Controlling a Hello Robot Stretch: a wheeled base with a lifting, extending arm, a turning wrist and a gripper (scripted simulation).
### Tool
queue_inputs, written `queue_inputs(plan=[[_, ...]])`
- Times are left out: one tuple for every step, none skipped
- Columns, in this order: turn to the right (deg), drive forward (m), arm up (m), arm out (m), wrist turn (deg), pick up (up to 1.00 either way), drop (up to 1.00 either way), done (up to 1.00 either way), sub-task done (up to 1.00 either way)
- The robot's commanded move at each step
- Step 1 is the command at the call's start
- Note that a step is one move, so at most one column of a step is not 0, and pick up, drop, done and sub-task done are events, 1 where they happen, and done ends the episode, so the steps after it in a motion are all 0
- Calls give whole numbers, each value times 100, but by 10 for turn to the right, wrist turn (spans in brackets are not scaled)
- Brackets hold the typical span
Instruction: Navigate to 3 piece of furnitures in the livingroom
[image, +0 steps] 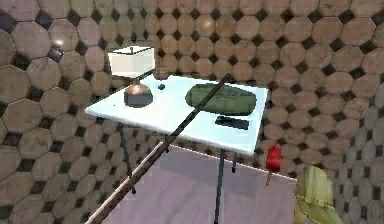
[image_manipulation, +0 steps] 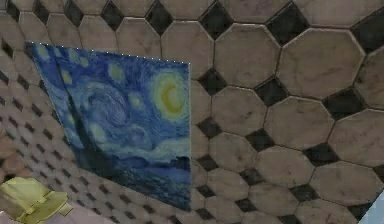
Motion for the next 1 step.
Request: queue_inputs(plan=[[120, 0, 0, 0, 0, 0, 0, 0, 0]])
